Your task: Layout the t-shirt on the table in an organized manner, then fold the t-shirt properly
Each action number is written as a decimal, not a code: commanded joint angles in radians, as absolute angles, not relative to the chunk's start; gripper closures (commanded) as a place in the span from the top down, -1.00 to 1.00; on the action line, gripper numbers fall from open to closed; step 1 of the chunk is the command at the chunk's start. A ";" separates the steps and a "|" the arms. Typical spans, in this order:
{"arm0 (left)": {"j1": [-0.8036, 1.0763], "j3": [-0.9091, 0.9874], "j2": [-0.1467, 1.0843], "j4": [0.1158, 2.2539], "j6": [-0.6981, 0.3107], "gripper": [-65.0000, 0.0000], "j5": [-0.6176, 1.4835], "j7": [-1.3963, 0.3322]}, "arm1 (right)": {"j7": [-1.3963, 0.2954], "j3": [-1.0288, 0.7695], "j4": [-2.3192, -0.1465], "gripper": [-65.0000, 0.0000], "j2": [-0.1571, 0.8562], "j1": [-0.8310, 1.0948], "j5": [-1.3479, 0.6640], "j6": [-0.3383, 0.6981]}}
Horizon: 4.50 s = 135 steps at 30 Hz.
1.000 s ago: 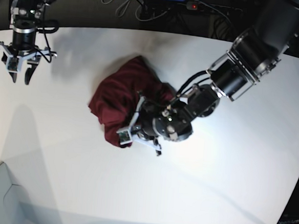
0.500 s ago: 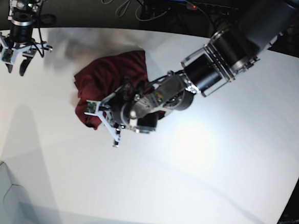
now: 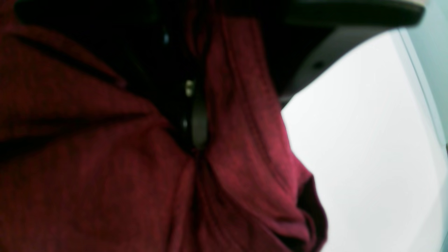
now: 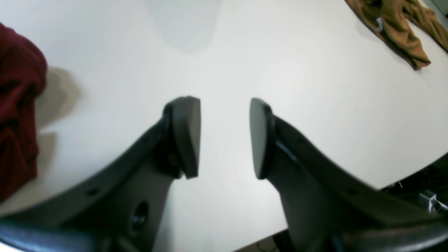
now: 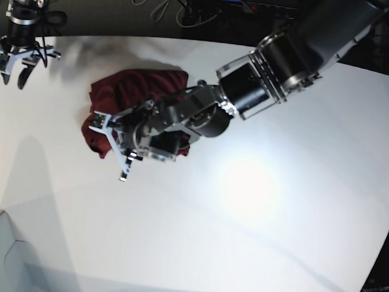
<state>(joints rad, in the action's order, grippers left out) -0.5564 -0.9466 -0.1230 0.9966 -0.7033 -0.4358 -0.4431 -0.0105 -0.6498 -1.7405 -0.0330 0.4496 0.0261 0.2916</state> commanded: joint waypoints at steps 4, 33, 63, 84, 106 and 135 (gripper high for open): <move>-0.582 -0.943 -0.143 1.012 -0.698 -0.27 -0.481 -0.430 | 0.021 -0.687 -1.764 -0.35 -0.050 0.455 0.022 0.292; -0.355 -0.116 -0.082 1.552 -0.698 0.57 -0.498 -0.552 | 0.021 -0.573 -1.773 -0.35 -0.068 0.464 0.025 0.294; 0.344 0.743 -0.035 1.919 -0.698 0.56 -0.101 -0.627 | 0.021 -0.254 -1.527 -1.00 -0.031 0.450 0.022 0.318; 0.398 0.746 -0.093 1.956 -0.698 -0.04 -0.093 -0.750 | 0.205 -0.535 -1.635 -1.00 -0.134 0.593 0.019 0.490; 0.664 0.740 -0.084 1.943 -0.698 -1.00 -0.022 -0.756 | 0.196 -0.837 -1.435 -1.00 -0.145 0.665 -0.101 0.495; 0.039 0.325 0.222 0.085 -0.481 -1.00 -0.028 0.104 | 0.674 -0.708 -0.093 -1.00 0.027 0.213 0.156 0.191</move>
